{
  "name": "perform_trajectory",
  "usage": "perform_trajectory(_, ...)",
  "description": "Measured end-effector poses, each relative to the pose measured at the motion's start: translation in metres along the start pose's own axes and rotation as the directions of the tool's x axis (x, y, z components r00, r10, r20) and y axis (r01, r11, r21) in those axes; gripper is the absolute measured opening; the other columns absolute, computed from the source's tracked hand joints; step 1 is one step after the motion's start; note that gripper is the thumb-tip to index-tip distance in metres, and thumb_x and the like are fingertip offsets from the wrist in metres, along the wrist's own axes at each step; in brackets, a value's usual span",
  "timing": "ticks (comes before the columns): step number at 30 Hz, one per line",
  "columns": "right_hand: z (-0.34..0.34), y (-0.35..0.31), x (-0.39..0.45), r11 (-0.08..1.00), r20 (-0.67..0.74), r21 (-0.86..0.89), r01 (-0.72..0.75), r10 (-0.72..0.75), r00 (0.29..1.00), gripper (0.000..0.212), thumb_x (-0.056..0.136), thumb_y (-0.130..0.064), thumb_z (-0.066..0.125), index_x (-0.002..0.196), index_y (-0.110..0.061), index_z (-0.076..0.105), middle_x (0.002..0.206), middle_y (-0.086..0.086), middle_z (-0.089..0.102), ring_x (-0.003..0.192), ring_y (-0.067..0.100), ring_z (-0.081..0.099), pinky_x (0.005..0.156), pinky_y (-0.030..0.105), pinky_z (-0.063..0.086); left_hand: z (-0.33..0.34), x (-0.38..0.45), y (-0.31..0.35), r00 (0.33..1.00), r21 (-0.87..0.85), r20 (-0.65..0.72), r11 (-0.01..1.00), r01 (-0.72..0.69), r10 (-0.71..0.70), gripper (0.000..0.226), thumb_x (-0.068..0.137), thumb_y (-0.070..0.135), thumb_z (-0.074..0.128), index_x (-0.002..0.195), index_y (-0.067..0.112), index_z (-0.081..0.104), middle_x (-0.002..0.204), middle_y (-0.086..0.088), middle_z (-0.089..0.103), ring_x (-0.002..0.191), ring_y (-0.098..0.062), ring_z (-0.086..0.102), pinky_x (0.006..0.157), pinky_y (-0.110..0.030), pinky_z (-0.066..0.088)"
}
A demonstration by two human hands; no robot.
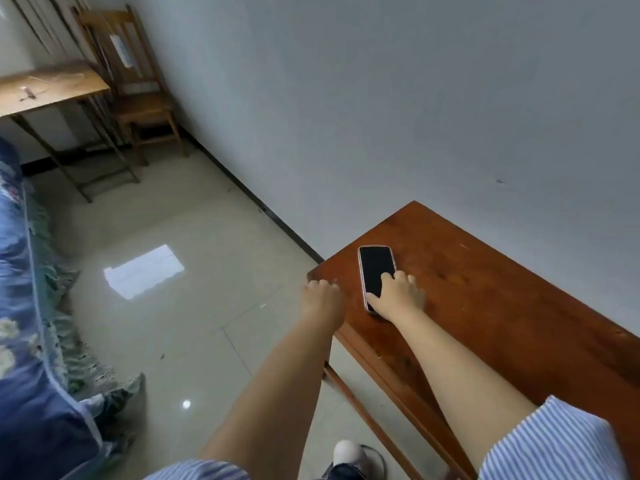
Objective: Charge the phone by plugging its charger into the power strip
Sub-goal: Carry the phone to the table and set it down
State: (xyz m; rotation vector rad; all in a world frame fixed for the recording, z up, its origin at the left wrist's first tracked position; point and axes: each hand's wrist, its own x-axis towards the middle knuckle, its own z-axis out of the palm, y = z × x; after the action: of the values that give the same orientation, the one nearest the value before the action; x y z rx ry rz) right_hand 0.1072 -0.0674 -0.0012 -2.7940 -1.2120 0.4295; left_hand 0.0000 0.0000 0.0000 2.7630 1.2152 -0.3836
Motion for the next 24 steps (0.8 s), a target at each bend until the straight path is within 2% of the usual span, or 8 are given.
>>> perform_trajectory(3,0.02,0.006,0.024,0.997,0.038,-0.01,-0.072,0.072,0.997,0.07,0.081,-0.058,0.047,0.136,-0.019,0.027,0.149,0.013,0.027,0.136,0.032,0.024,0.111,0.052,0.025,0.022,0.017,0.004,0.999,-0.097,0.033,0.995,0.03,-0.027,0.042,0.09,0.011,0.044,0.132,0.007,0.039,0.133,-0.012,0.047,0.124,-0.027,0.041,0.104,-0.037,0.036)
perform_trajectory(5,0.034,0.01,0.042,0.994,0.066,0.001,-0.105,0.105,0.992,0.079,0.078,-0.064,0.047,0.139,-0.022,0.019,0.153,0.013,0.016,0.14,0.034,0.012,0.114,0.056,0.011,0.033,0.035,0.006,0.997,-0.161,0.062,0.985,0.057,-0.048,0.048,0.094,0.014,0.038,0.14,0.007,0.026,0.148,-0.014,0.03,0.138,-0.029,0.023,0.114,-0.04,0.024)
perform_trajectory(6,0.038,0.011,0.049,0.993,0.082,0.014,-0.118,0.116,0.99,0.082,0.076,-0.066,0.047,0.14,-0.023,0.016,0.154,0.014,0.013,0.141,0.034,0.01,0.114,0.057,0.009,0.037,0.044,0.007,0.995,-0.188,0.088,0.98,0.064,-0.048,0.05,0.096,0.017,0.034,0.143,0.008,0.018,0.154,-0.014,0.019,0.143,-0.029,0.012,0.118,-0.041,0.016)
perform_trajectory(8,0.043,0.014,0.065,0.99,0.086,0.045,-0.132,0.128,0.988,0.086,0.075,-0.065,0.049,0.14,-0.022,0.013,0.152,0.015,0.015,0.139,0.035,0.014,0.114,0.055,0.015,0.046,0.058,0.006,0.992,-0.218,0.109,0.973,0.08,-0.057,0.053,0.099,0.025,0.026,0.145,0.009,0.008,0.157,-0.011,0.004,0.145,-0.027,-0.002,0.12,-0.041,0.005)
perform_trajectory(11,0.05,0.014,0.076,0.991,0.067,0.074,-0.108,0.103,0.992,0.088,0.073,-0.061,0.056,0.138,-0.018,0.014,0.149,0.017,0.022,0.135,0.035,0.022,0.11,0.048,0.027,0.065,0.07,-0.002,0.993,-0.254,0.108,0.964,0.079,-0.053,0.058,0.098,0.038,0.02,0.145,0.011,0.0,0.158,-0.008,-0.004,0.144,-0.024,-0.009,0.118,-0.038,-0.005)
perform_trajectory(15,0.059,0.015,0.084,0.995,0.059,0.056,-0.084,0.081,0.995,0.082,0.078,-0.055,0.052,0.139,-0.019,0.01,0.152,0.016,0.012,0.137,0.036,0.015,0.111,0.05,0.023,0.083,0.076,-0.009,0.997,-0.244,0.073,0.969,0.043,-0.026,0.062,0.096,0.047,0.013,0.145,0.015,-0.007,0.157,-0.005,-0.009,0.143,-0.021,-0.016,0.109,-0.033,-0.017)
perform_trajectory(19,0.065,0.02,0.085,0.998,-0.006,0.04,-0.049,0.049,0.999,0.074,0.081,-0.053,0.047,0.137,-0.014,0.016,0.15,0.017,0.018,0.136,0.035,0.02,0.11,0.05,0.024,0.087,0.077,-0.009,0.996,-0.249,0.085,0.967,0.048,-0.028,0.063,0.095,0.049,0.012,0.144,0.016,-0.009,0.157,-0.004,-0.012,0.142,-0.02,-0.018,0.108,-0.033,-0.019)
perform_trajectory(24,0.051,0.024,0.096,0.99,-0.051,0.141,-0.017,0.024,0.998,0.07,0.072,-0.047,0.064,0.127,-0.013,0.038,0.134,0.018,0.043,0.12,0.033,0.039,0.099,0.046,0.039,0.076,0.077,-0.023,0.995,-0.331,0.102,0.944,0.016,0.018,0.06,0.097,0.045,0.015,0.145,0.016,-0.005,0.158,-0.003,-0.007,0.144,-0.018,-0.013,0.112,-0.031,-0.014)
